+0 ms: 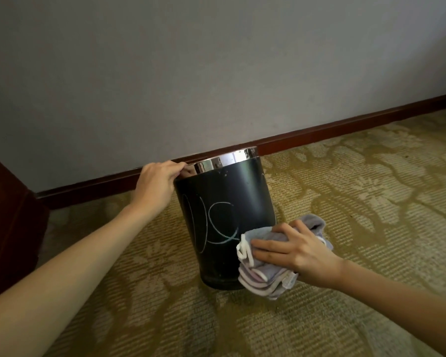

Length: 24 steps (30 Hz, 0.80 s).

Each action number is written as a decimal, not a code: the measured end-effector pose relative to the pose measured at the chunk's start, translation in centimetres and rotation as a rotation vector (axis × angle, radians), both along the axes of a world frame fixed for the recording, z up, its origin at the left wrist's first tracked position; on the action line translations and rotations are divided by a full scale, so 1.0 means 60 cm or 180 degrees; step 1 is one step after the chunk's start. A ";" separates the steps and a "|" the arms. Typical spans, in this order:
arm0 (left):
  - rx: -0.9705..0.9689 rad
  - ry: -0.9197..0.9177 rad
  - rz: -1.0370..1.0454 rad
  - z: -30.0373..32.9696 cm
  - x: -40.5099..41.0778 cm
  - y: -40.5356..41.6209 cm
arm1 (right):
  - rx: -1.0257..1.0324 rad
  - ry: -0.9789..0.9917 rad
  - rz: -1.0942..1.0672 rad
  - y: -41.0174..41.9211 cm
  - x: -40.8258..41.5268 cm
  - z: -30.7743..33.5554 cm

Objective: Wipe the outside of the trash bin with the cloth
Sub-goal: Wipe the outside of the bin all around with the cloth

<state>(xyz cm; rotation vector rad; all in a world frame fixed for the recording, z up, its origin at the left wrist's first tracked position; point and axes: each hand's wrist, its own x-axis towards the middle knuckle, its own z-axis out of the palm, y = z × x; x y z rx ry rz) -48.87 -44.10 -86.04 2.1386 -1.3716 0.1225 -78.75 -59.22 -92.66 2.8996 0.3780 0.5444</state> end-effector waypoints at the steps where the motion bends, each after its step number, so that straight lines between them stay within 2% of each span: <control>1: 0.0016 -0.0121 -0.0027 0.000 -0.006 0.000 | -0.0038 -0.0041 0.0050 -0.001 0.005 0.007; 3: 0.0043 -0.0283 -0.0032 -0.002 -0.021 0.000 | 0.0018 -0.0204 -0.0010 -0.009 0.024 0.032; 6: 0.0077 -0.0440 -0.0054 -0.002 -0.044 -0.009 | 0.0420 -0.0642 -0.0579 -0.034 0.066 0.086; 9: 0.0118 -0.0557 -0.0039 0.001 -0.056 -0.025 | 0.0491 -0.0857 -0.0970 -0.044 0.084 0.109; 12: 0.0216 -0.0523 0.0019 0.003 -0.055 -0.038 | 0.0344 -0.0700 -0.0775 -0.024 0.063 0.078; 16: 0.0392 -0.0420 0.0191 0.005 -0.045 -0.043 | -0.0273 -0.0097 -0.0096 0.017 -0.003 0.001; 19: 0.0419 -0.0424 0.0114 0.004 -0.049 -0.045 | -0.0391 0.0127 0.0024 0.013 -0.017 0.000; 21: 0.0436 -0.0440 0.0071 0.004 -0.051 -0.049 | -0.0326 0.0120 -0.0041 -0.004 0.002 0.029; 24: 0.0441 -0.0544 0.0078 0.004 -0.050 -0.057 | 0.0088 -0.0272 -0.0722 -0.033 0.055 0.087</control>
